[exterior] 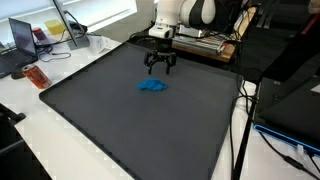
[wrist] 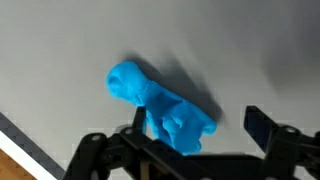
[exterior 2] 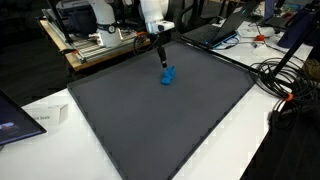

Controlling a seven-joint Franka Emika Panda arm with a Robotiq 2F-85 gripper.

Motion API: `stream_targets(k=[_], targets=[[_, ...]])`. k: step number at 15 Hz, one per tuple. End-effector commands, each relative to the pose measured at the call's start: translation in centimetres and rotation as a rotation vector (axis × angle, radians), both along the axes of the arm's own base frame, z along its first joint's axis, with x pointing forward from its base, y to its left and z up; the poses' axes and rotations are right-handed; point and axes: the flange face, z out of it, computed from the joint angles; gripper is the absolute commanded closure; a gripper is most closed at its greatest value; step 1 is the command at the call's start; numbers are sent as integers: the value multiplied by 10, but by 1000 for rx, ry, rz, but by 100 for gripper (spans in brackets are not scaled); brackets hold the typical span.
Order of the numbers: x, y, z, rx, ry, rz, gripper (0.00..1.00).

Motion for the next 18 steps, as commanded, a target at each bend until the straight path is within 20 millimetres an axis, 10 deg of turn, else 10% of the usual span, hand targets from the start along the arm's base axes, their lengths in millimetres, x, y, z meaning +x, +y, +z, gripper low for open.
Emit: stream_targets(k=[1,18], targets=[[12,2,1,-29,11,37,0],[89,34,60,-127,92,125,0]])
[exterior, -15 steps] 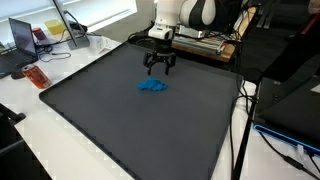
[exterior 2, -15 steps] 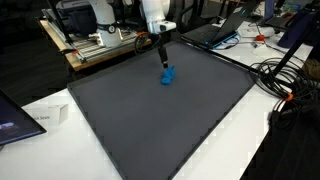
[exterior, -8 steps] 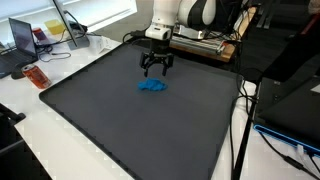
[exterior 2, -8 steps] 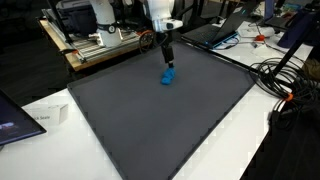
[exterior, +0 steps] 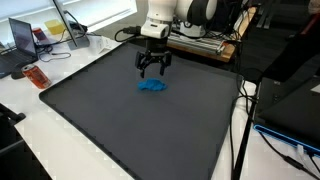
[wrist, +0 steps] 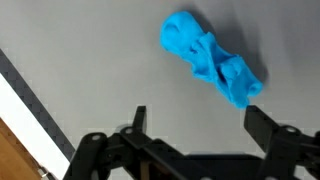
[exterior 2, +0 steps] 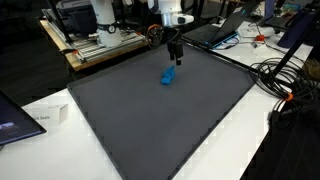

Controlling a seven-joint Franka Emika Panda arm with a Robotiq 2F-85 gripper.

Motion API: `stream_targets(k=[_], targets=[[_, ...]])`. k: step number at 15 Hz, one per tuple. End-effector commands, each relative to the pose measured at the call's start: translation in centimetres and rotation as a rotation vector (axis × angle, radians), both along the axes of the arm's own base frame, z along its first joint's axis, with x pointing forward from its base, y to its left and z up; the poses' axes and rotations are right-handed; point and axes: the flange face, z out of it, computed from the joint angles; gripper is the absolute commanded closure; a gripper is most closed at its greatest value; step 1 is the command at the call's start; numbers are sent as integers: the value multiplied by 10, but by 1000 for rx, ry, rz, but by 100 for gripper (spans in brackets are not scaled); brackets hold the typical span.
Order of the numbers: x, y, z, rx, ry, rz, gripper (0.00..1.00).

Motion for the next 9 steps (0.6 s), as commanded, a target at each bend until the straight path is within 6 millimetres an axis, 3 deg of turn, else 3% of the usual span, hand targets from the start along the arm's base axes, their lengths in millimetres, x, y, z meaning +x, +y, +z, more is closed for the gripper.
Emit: stream_targets(k=[1,6,9], targets=[[17,15,16,-34,39,8,0],[25,35,32,-3,148,-37,0],[25,38,36,8,112,-17,0]])
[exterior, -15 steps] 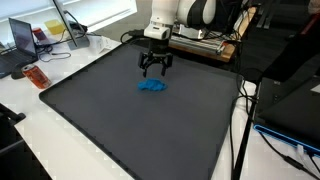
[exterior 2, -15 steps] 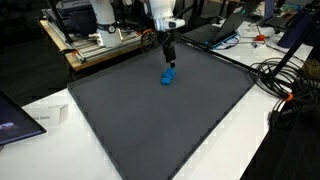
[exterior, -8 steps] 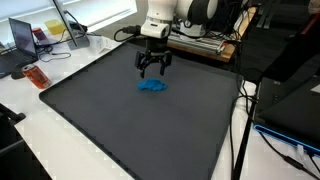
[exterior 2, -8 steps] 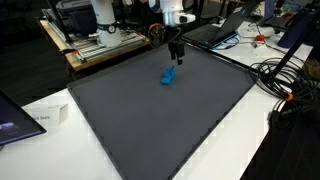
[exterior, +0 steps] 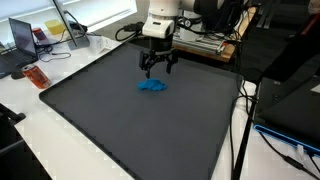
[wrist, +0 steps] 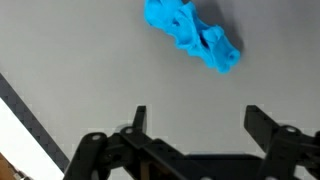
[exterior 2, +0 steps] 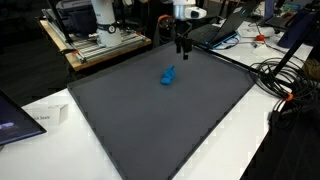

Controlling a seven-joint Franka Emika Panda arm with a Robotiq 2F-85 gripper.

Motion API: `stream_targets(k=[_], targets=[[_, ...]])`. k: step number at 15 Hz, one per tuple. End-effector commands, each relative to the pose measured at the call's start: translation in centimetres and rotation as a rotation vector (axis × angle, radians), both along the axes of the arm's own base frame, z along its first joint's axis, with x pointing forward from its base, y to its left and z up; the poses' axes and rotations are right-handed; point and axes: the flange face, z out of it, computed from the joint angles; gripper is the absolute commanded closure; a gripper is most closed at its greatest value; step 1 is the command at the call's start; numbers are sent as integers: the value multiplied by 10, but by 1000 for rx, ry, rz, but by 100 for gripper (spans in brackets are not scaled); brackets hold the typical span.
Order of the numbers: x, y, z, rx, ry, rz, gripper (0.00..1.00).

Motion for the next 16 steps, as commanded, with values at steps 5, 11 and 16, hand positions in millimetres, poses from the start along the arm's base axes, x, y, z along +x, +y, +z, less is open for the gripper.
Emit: stream_targets(k=[5,11,16], targets=[[1,2,8,7,-18,1,0],[10,10,3,-103,76,30,0],[17,24,8,-116,197,44,0]])
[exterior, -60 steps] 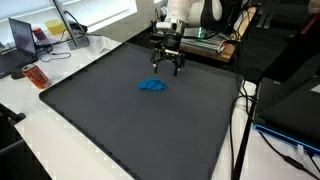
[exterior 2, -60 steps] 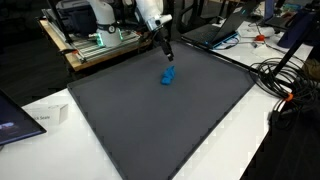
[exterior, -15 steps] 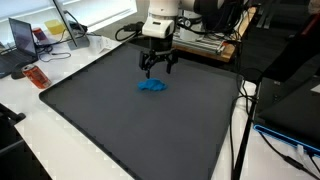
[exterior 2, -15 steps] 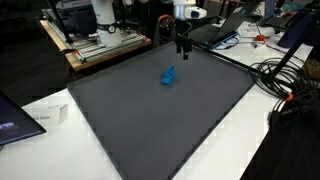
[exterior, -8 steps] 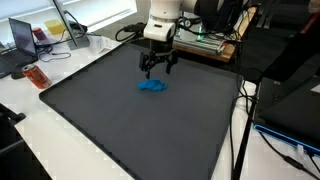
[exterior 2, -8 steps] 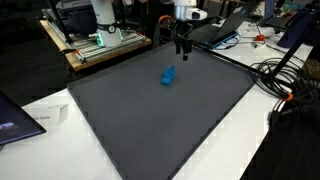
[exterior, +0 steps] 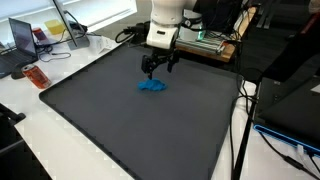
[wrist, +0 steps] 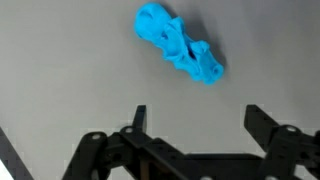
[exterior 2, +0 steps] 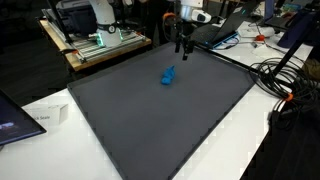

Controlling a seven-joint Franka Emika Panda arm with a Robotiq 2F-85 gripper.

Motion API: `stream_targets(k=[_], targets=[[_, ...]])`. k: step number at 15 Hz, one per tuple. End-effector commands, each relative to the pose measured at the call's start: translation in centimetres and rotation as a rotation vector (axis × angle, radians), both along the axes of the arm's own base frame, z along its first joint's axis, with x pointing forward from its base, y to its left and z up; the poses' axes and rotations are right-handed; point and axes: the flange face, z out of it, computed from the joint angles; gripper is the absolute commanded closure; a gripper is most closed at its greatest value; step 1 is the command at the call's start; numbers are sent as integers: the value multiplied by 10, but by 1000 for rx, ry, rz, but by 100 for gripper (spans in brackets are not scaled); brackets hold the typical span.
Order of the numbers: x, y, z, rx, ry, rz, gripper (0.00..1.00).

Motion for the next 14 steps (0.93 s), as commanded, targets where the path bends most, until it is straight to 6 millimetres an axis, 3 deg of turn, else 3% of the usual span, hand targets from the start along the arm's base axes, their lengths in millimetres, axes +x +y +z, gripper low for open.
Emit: stream_targets(k=[1,14], targets=[[7,10,12,-15,81,-19,0],[22,38,-6,-148,269,-200,0]])
